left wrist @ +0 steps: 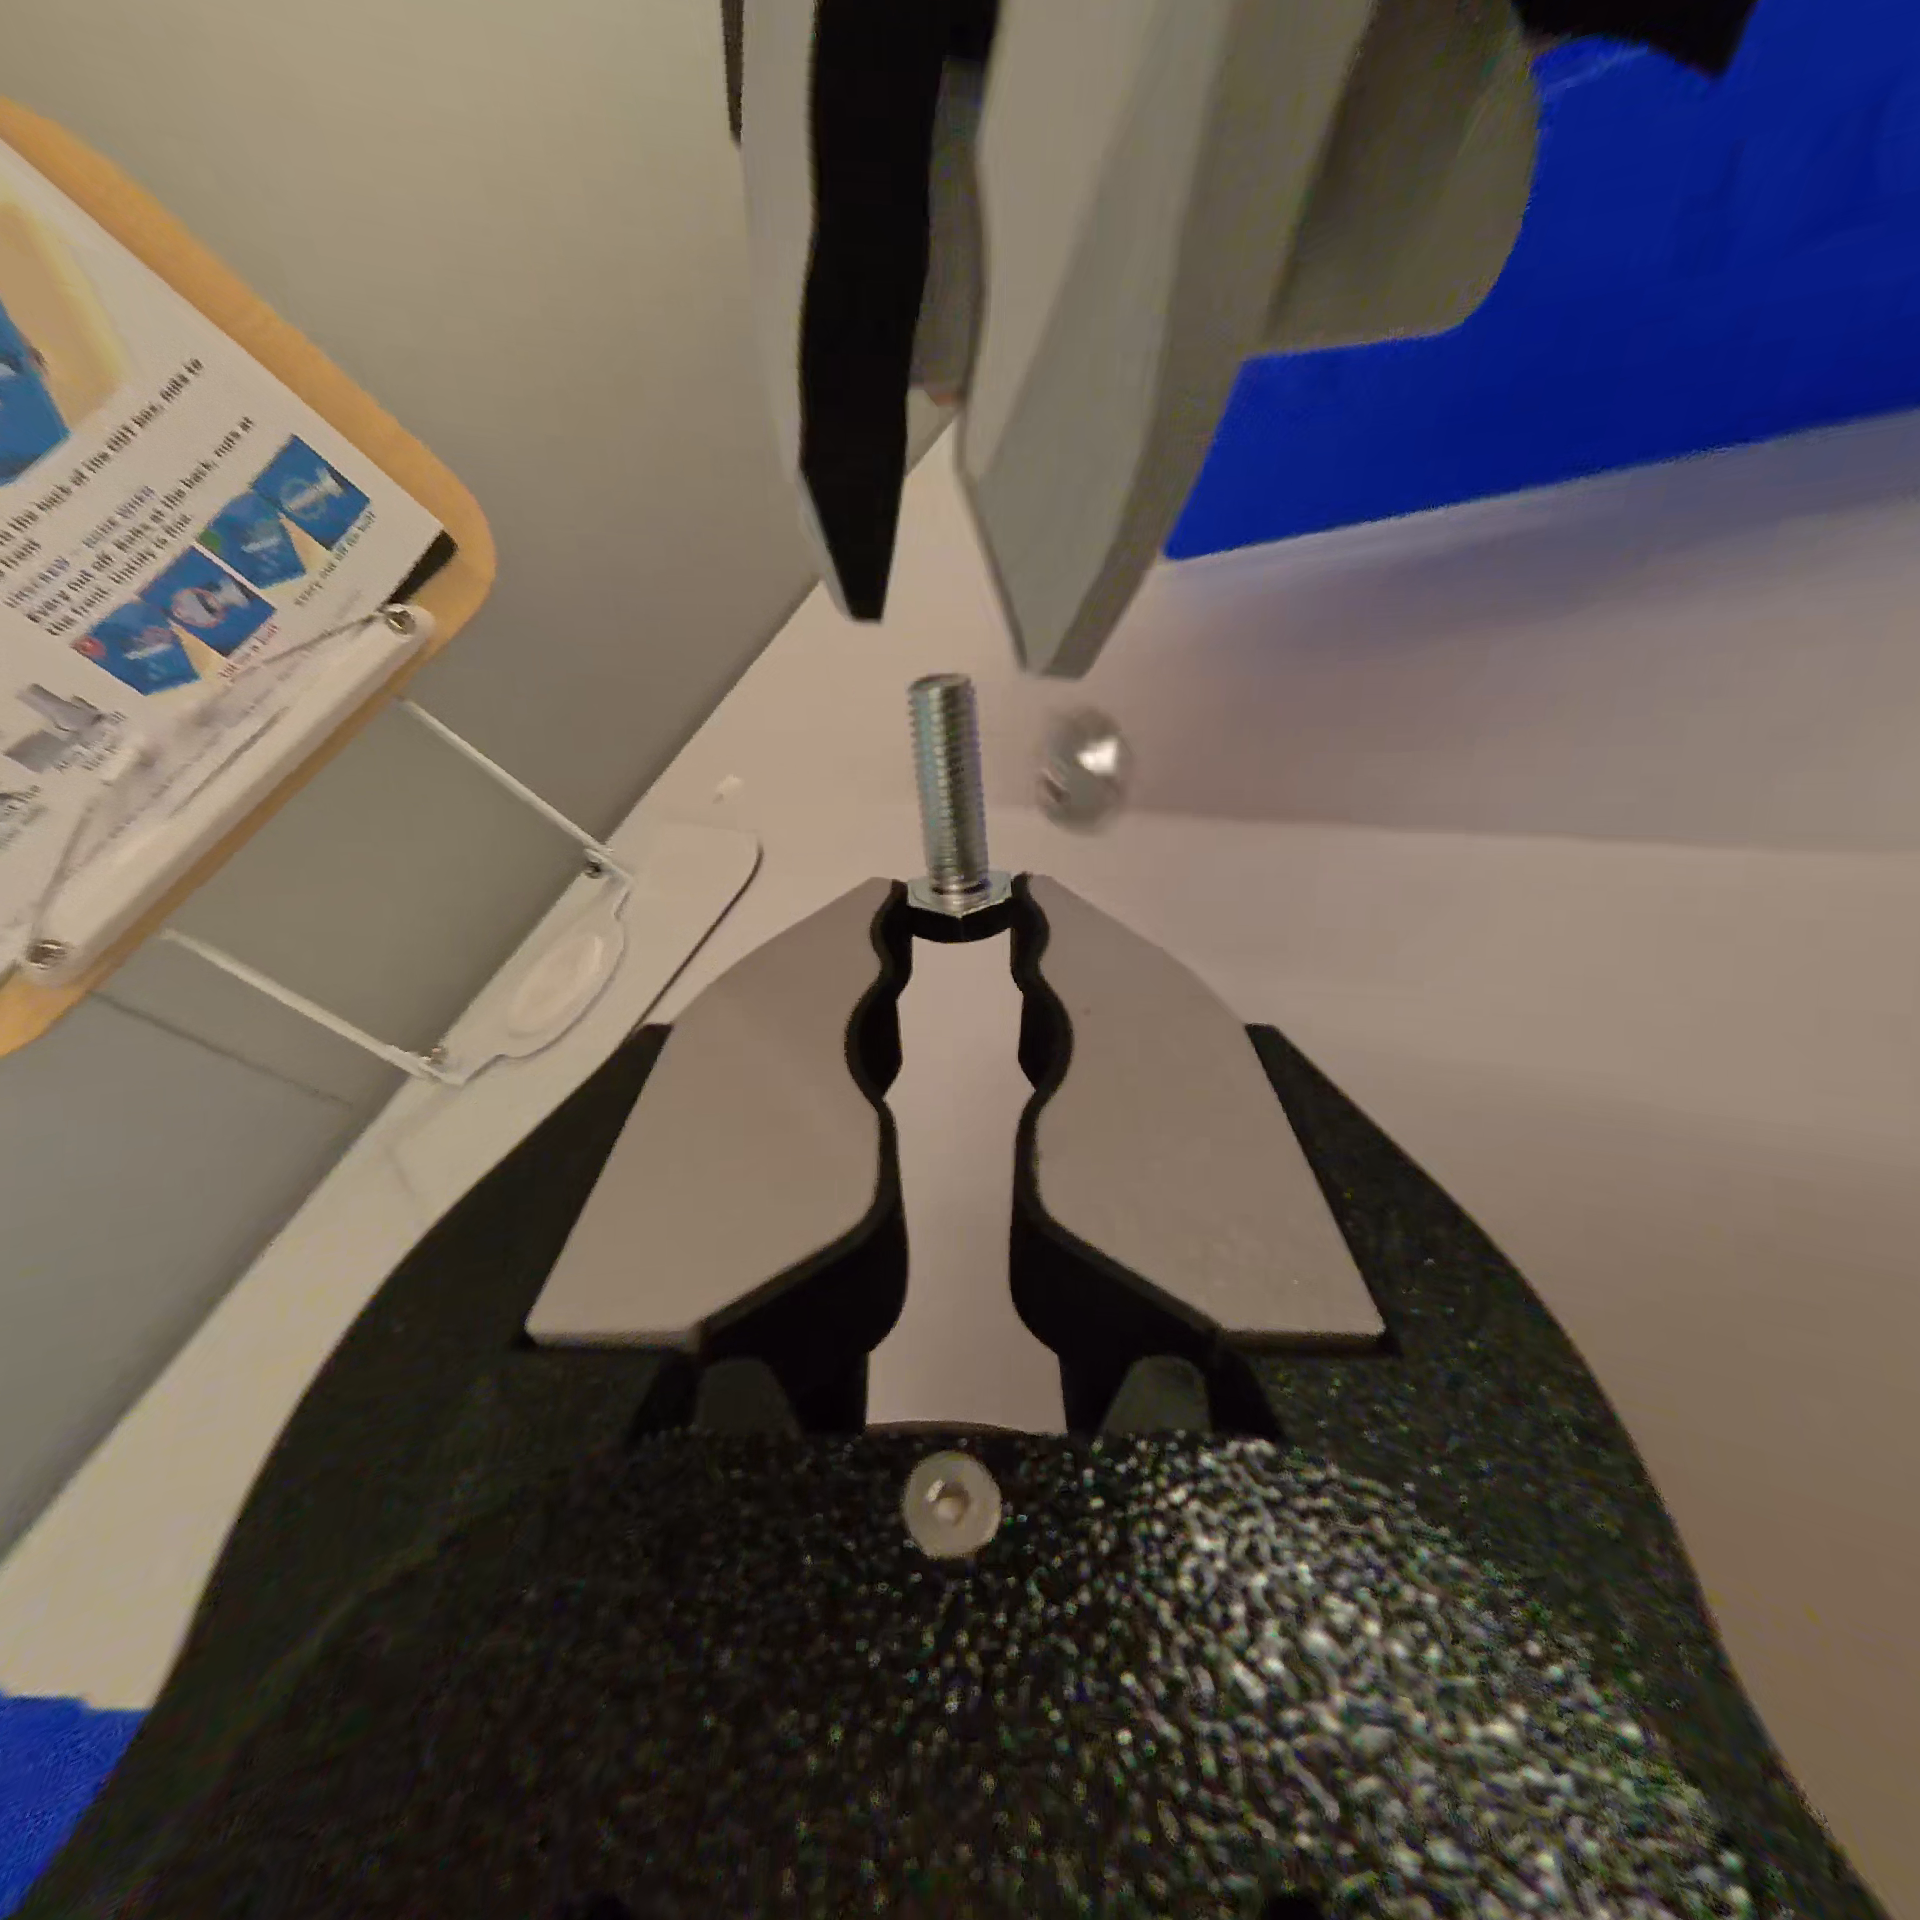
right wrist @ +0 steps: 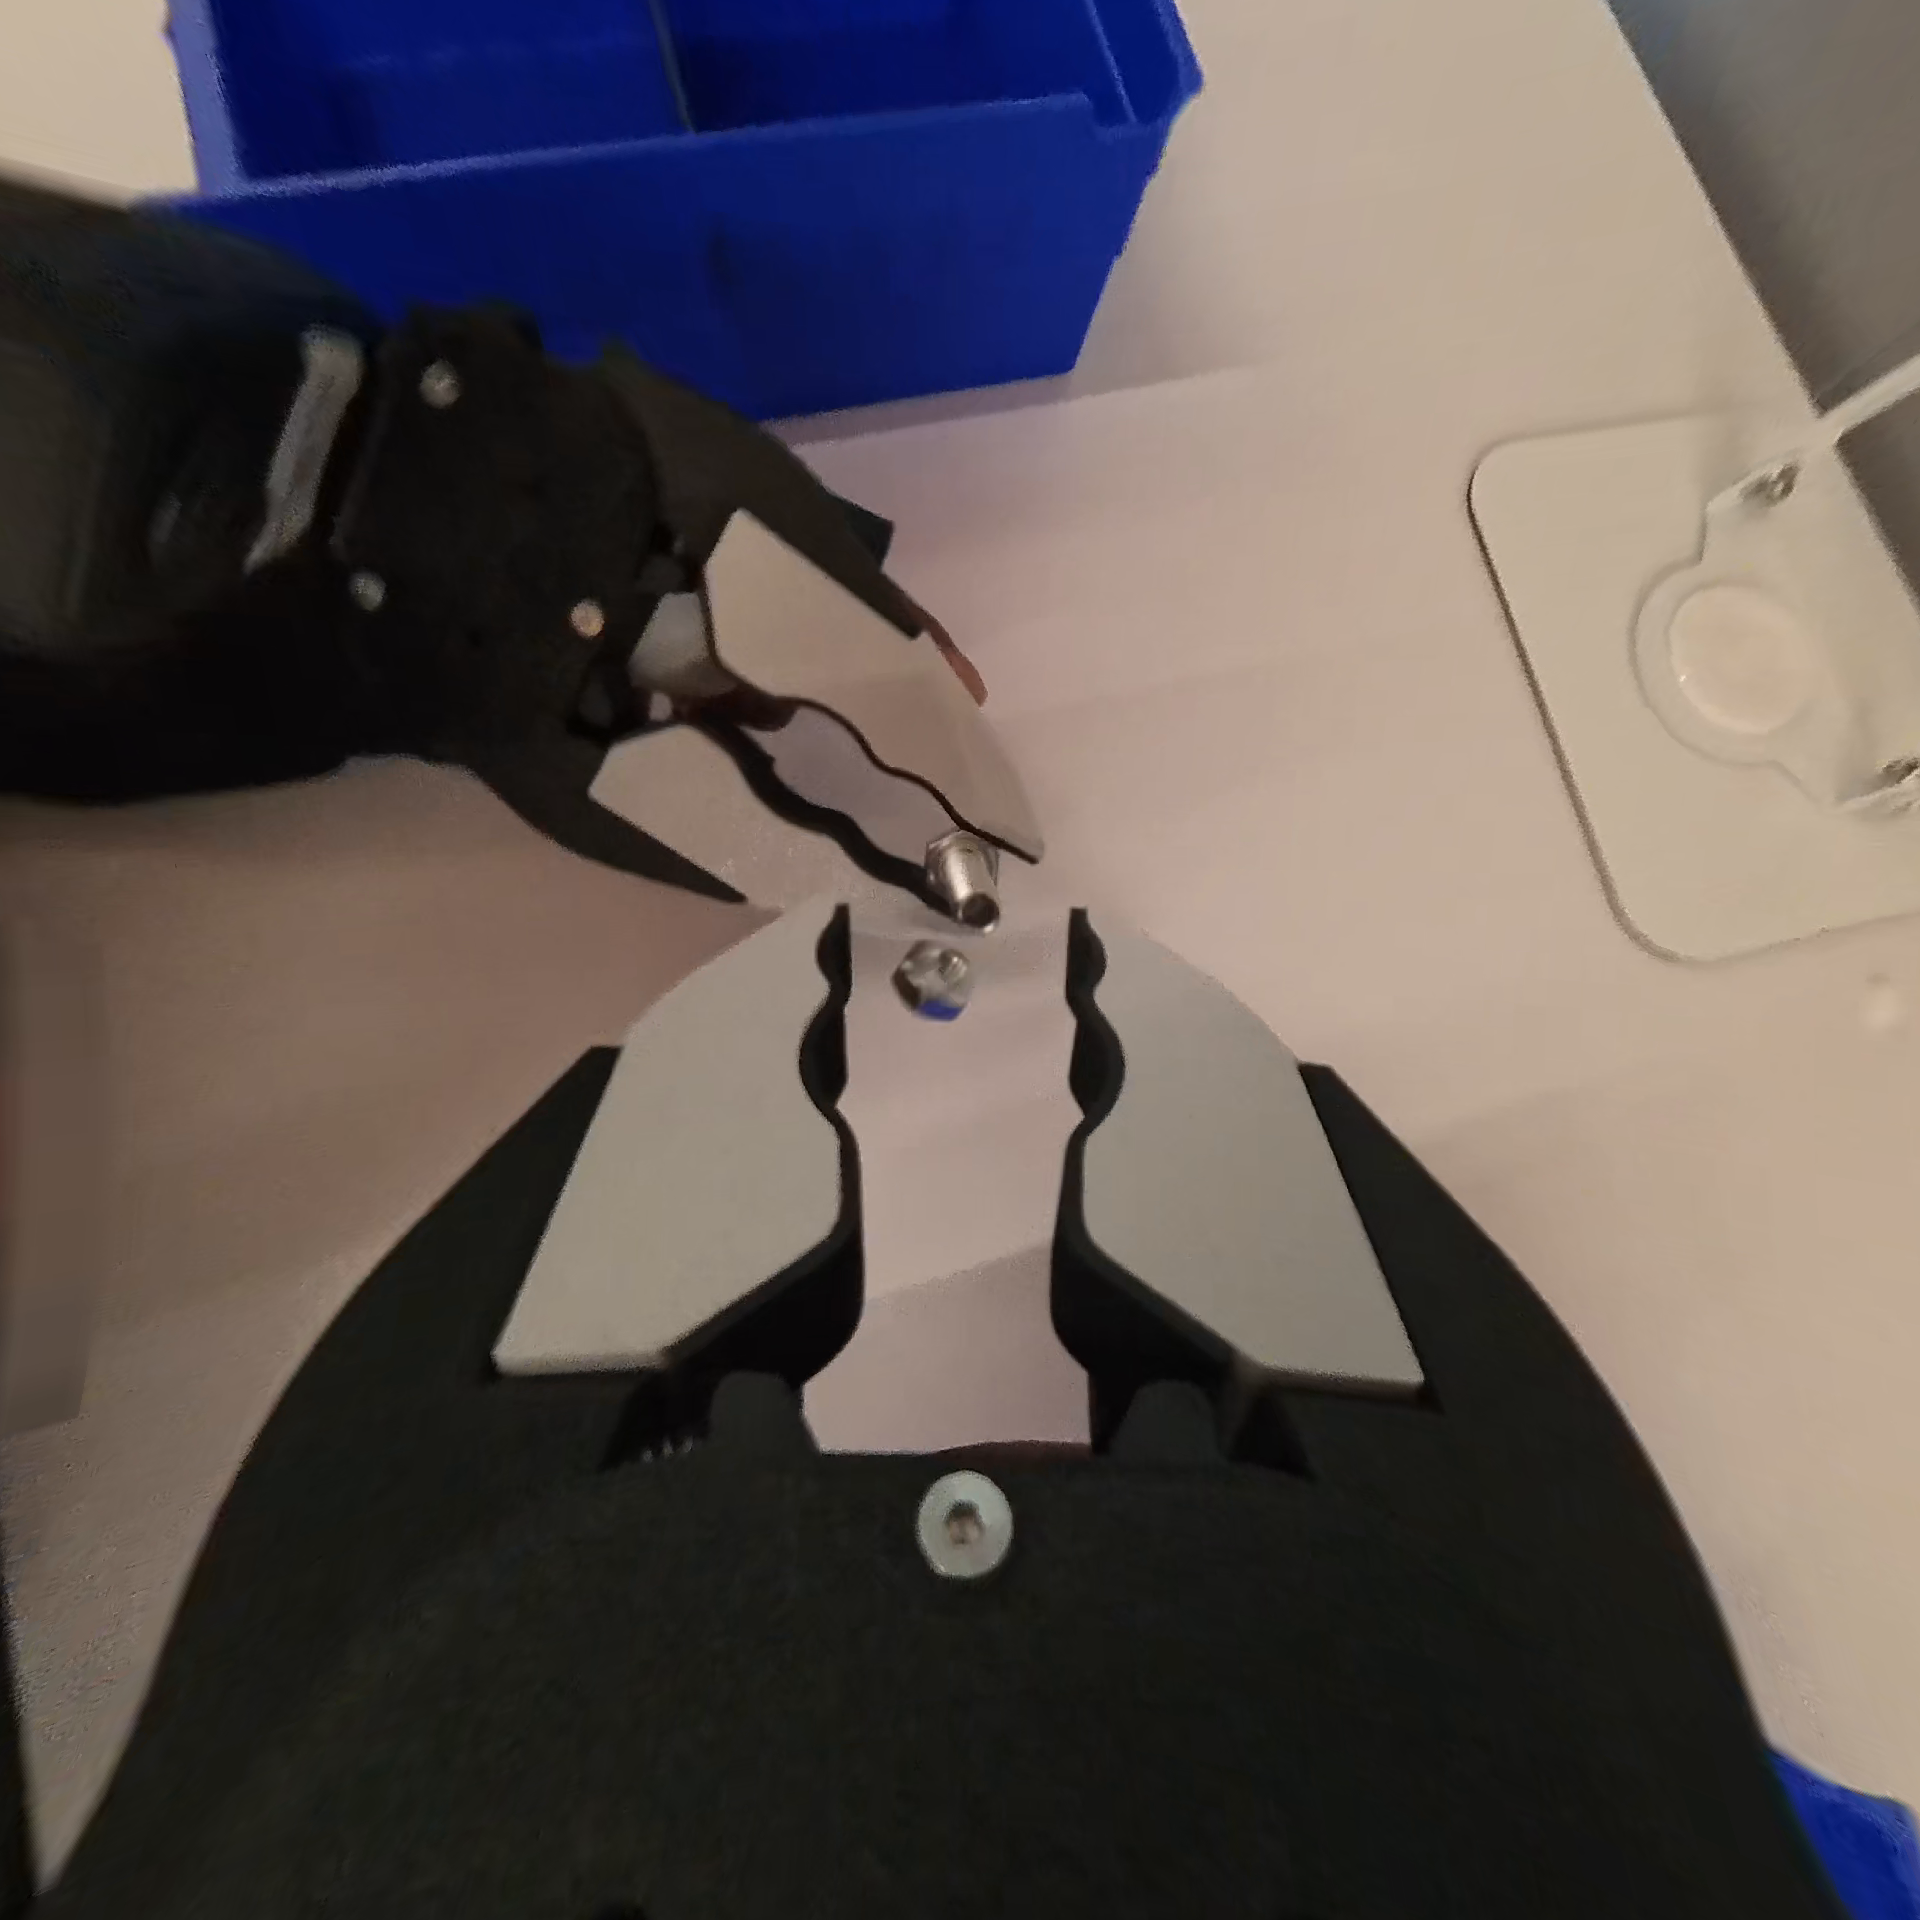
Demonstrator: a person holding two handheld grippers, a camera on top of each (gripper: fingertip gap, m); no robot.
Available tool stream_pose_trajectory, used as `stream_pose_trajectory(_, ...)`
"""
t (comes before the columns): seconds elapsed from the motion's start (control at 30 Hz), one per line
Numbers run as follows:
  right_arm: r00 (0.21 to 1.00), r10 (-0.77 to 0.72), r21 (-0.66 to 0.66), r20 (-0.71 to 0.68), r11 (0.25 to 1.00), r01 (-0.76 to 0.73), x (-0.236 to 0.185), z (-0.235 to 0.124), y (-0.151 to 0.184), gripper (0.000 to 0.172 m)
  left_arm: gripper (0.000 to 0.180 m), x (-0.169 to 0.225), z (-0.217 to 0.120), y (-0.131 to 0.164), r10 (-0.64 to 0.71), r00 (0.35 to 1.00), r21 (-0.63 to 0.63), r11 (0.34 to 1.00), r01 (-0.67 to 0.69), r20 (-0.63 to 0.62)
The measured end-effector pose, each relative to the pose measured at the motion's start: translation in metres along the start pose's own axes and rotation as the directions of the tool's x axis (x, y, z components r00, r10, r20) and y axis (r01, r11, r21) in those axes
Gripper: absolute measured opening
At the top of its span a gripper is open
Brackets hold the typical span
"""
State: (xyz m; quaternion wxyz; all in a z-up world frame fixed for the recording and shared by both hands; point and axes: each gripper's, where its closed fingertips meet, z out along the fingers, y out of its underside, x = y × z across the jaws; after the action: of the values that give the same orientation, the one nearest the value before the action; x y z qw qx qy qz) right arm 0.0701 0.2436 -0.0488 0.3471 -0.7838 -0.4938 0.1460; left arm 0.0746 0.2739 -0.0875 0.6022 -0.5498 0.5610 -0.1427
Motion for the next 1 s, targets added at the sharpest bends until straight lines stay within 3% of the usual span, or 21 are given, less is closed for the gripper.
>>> stream_pose_trajectory(0.17, 0.991, -0.135, -0.079, -0.017, 0.988, 0.134, 0.002, -0.002, 0.010, 0.038, 0.018, 0.002, 0.000, 0.004, -0.072, 0.996, -0.006, 0.997, 0.072, -0.056)
stream_pose_trajectory(0.37, 0.993, 0.082, -0.073, -0.086, 0.993, -0.089, 0.023, 0.010, 0.048, 0.033, 0.018, -0.019, 0.002, 0.025, -0.167, 0.985, -0.043, 0.985, 0.169, 0.041)
stream_pose_trajectory(0.47, 0.984, 0.179, -0.020, 0.019, 0.984, -0.178, -0.004, 0.028, 0.052, 0.033, 0.018, -0.032, 0.000, 0.032, -0.203, 0.972, -0.025, 0.978, 0.207, 0.117)
stream_pose_trajectory(0.63, 0.995, 0.103, -0.107, 0.018, 0.989, -0.100, -0.034, 0.058, 0.074, 0.034, 0.018, -0.037, -0.001, 0.035, -0.234, 0.962, 0.002, 0.972, 0.236, 0.138)
stream_pose_trajectory(0.77, 0.977, 0.205, -0.054, 0.066, 0.978, -0.201, -0.053, 0.042, 0.090, 0.034, 0.018, -0.035, -0.002, 0.035, -0.212, 0.968, -0.004, 0.977, 0.215, 0.136)
stream_pose_trajectory(0.87, 0.973, 0.216, -0.011, 0.078, 0.976, -0.216, -0.078, 0.023, 0.107, 0.035, 0.018, -0.033, 0.000, 0.034, -0.215, 0.968, -0.006, 0.976, 0.217, 0.127)
stream_pose_trajectory(1.0, 0.972, 0.207, 0.030, 0.111, 0.977, -0.211, -0.118, 0.019, 0.105, 0.035, 0.018, -0.030, 0.004, 0.033, -0.200, 0.972, -0.013, 0.979, 0.203, 0.119)
